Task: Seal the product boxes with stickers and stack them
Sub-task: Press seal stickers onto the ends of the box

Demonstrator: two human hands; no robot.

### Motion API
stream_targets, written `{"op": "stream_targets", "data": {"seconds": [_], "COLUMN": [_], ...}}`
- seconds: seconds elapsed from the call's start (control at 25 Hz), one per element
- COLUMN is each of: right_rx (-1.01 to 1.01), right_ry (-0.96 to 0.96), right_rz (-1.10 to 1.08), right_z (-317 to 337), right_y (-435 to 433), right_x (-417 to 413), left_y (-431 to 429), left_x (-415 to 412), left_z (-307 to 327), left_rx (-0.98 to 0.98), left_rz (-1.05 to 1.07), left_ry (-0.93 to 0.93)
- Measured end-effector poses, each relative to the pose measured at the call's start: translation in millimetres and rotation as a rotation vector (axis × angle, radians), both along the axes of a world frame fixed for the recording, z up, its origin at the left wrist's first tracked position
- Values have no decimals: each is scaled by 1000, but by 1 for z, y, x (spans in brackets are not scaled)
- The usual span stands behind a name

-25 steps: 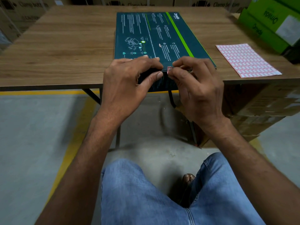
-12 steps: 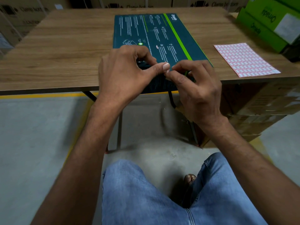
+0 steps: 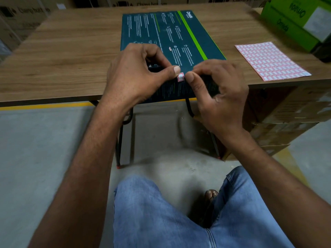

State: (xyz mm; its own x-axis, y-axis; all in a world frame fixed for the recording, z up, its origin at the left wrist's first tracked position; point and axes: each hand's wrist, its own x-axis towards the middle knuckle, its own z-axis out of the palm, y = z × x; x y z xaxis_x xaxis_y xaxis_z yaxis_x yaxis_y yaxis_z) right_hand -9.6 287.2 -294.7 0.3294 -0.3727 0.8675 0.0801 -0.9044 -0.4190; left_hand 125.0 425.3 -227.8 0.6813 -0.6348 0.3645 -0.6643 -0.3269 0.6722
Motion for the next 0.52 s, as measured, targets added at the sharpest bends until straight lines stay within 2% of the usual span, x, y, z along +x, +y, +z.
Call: {"op": "stream_targets", "data": {"seconds": [0.52], "right_rx": [-23], "right_ry": [147], "right_rz": [8], "right_z": [6], "right_y": [-7], "right_x": [3], "left_y": [4], "left_x": [5], "left_z": [-3], "left_rx": [-60], "left_rz": [-60], "left_ry": [40]}}
